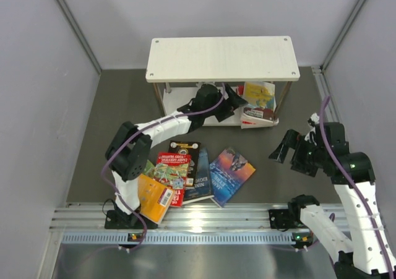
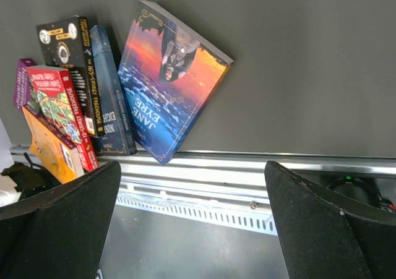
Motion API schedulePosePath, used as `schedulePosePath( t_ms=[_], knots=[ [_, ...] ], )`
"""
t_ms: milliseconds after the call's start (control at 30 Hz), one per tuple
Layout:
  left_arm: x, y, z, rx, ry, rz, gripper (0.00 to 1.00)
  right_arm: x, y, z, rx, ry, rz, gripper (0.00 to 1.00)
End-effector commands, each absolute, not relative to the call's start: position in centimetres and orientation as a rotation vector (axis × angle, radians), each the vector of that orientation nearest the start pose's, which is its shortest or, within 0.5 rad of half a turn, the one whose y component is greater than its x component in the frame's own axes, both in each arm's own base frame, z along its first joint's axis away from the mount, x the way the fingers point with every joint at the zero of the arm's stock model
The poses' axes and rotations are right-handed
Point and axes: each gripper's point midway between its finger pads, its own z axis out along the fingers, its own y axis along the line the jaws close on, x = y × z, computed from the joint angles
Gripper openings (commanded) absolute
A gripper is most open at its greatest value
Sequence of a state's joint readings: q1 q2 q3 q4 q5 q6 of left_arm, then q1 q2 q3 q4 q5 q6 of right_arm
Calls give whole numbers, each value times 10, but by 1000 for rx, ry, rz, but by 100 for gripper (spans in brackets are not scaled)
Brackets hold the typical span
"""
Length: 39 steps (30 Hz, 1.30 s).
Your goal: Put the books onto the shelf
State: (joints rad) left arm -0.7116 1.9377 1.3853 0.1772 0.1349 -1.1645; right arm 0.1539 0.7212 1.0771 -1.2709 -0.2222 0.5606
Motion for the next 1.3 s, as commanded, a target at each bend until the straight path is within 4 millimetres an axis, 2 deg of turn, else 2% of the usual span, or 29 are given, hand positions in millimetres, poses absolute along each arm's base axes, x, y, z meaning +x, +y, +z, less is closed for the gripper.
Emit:
schedulePosePath(
  t_ms=[0, 100, 167, 200, 233, 267, 300, 367, 400, 433, 467, 533, 600, 633, 667, 733, 800, 833, 867, 933, 1033, 1067, 1267],
  knots=[
    [391, -391, 225, -357, 2101, -1216, 91, 141, 85, 212, 423, 2500, 596, 100],
    [382, -369, 224, -338, 2144, -1098, 91, 143, 94, 203, 444, 2511, 665, 99],
    [374, -356, 217, -329, 2176, -1030, 92, 147, 103, 197, 472, 2507, 733, 99],
    [368, -349, 221, -295, 2177, -1009, 92, 141, 110, 182, 493, 2547, 785, 99],
    [361, -342, 210, -285, 2221, -968, 92, 142, 115, 176, 536, 2552, 831, 99],
    [352, -337, 201, -244, 2259, -950, 91, 142, 119, 160, 566, 2565, 868, 99],
    [345, -335, 193, -216, 2296, -936, 91, 141, 127, 157, 572, 2556, 935, 99],
    [321, -327, 162, -144, 2428, -897, 90, 145, 133, 140, 659, 2539, 1003, 99],
    [313, -325, 153, -120, 2471, -885, 90, 146, 137, 137, 706, 2528, 1044, 99],
    [298, -319, 134, -96, 2545, -849, 89, 147, 139, 132, 728, 2526, 1060, 99],
    [290, -316, 125, -68, 2584, -833, 89, 146, 139, 119, 764, 2538, 1064, 98],
    [271, -313, 108, -9, 2649, -828, 89, 153, 143, 113, 791, 2513, 1099, 98],
    [258, -311, 99, 53, 2686, -820, 89, 153, 141, 96, 837, 2530, 1081, 98],
    [251, -314, 95, 95, 2699, -823, 89, 159, 142, 95, 845, 2504, 1092, 98],
    [245, -312, 86, 130, 2735, -798, 89, 157, 142, 82, 873, 2516, 1084, 98],
    [231, -321, 79, 221, 2770, -820, 88, 166, 143, 73, 890, 2485, 1100, 98],
    [220, -323, 61, 289, 2828, -768, 88, 162, 143, 48, 957, 2527, 1080, 98],
    [212, -328, 59, 343, 2839, -756, 87, 169, 144, 46, 934, 2501, 1094, 98],
    [208, -329, 47, 379, 2865, -726, 87, 167, 144, 38, 951, 2520, 1080, 98],
    [197, -337, 43, 449, 2876, -708, 87, 169, 142, 26, 974, 2551, 1046, 98],
    [192, -348, 37, 519, 2867, -674, 88, 176, 144, 17, 964, 2571, 1020, 98],
    [194, -347, 29, 530, 2872, -633, 88, 180, 145, 17, 947, 2567, 1021, 98],
    [209, -338, 17, 621, 2868, -430, 88, 177, 150, 4, 949, 2623, 1007, 97]
  ],
)
